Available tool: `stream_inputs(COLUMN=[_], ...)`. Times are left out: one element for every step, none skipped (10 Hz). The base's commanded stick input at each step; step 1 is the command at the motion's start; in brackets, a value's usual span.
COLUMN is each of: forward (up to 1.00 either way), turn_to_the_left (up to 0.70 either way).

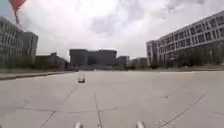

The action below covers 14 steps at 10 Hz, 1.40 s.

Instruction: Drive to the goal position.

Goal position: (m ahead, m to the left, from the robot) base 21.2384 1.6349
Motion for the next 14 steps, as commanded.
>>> stream_inputs(forward=[0.0,0.0,0.04,0.61,0.7,0.7,0.7,0.7,0.7,0.7,0.7,0.7,0.7,0.7], turn_to_the_left=[0.7,0.7,0.36,0.15,0.14,0.14,0.14,0.14,0.0,0.0,0.0,0.0,0.0,0.0])
